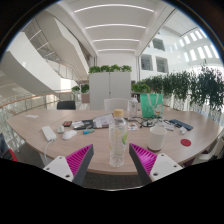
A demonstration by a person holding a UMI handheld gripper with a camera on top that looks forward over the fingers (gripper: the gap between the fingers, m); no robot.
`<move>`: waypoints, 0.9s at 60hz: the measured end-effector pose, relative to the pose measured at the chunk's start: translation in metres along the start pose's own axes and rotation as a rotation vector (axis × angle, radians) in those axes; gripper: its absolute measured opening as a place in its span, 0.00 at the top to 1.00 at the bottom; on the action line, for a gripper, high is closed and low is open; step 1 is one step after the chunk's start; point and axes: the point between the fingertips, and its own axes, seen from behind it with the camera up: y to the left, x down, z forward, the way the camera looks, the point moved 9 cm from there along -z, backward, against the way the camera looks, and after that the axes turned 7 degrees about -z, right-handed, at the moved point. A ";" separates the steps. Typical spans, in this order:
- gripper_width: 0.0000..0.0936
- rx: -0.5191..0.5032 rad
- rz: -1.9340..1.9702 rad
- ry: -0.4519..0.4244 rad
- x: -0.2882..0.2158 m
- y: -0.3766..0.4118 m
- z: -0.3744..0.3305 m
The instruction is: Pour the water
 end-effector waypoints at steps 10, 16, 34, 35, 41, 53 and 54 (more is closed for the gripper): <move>0.12 0.079 -0.006 -0.021 0.016 -0.012 0.097; 0.12 0.094 0.006 -0.043 0.018 -0.013 0.131; 0.48 0.113 -0.029 -0.095 0.033 -0.015 0.168; 0.50 0.111 -0.023 -0.087 0.032 -0.016 0.168; 0.59 0.057 0.005 -0.026 0.028 -0.014 0.170; 0.62 -0.100 0.384 0.012 -0.032 -0.038 0.161; 0.63 -0.105 0.446 0.019 -0.043 -0.038 0.163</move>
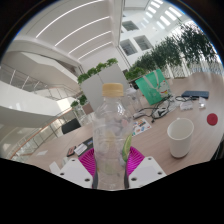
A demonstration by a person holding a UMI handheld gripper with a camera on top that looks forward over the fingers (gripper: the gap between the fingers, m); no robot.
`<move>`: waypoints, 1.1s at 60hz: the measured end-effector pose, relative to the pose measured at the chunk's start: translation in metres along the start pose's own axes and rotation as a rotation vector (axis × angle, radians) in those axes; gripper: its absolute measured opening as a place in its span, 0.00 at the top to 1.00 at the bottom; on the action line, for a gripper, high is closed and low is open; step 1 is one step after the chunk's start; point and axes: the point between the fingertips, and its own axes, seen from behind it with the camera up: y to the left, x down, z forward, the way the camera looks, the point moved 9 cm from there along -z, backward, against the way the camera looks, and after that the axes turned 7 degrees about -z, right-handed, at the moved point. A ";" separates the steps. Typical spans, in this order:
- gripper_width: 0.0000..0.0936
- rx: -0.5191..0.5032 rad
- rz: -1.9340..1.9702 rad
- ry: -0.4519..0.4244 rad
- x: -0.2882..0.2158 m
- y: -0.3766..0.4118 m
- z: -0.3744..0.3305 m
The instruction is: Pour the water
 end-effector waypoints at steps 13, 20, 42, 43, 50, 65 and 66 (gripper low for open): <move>0.63 -0.165 0.916 0.102 -0.045 -0.050 0.002; 0.63 -0.306 1.387 0.139 -0.045 -0.064 0.005; 0.63 -0.445 1.771 0.126 -0.064 -0.074 0.002; 0.63 -0.447 1.773 0.125 -0.065 -0.074 0.002; 0.63 -0.467 1.722 0.140 -0.070 -0.071 -0.001; 0.62 -0.464 0.873 -0.006 -0.179 -0.083 -0.032; 0.62 -0.431 0.778 -0.038 -0.195 -0.093 -0.032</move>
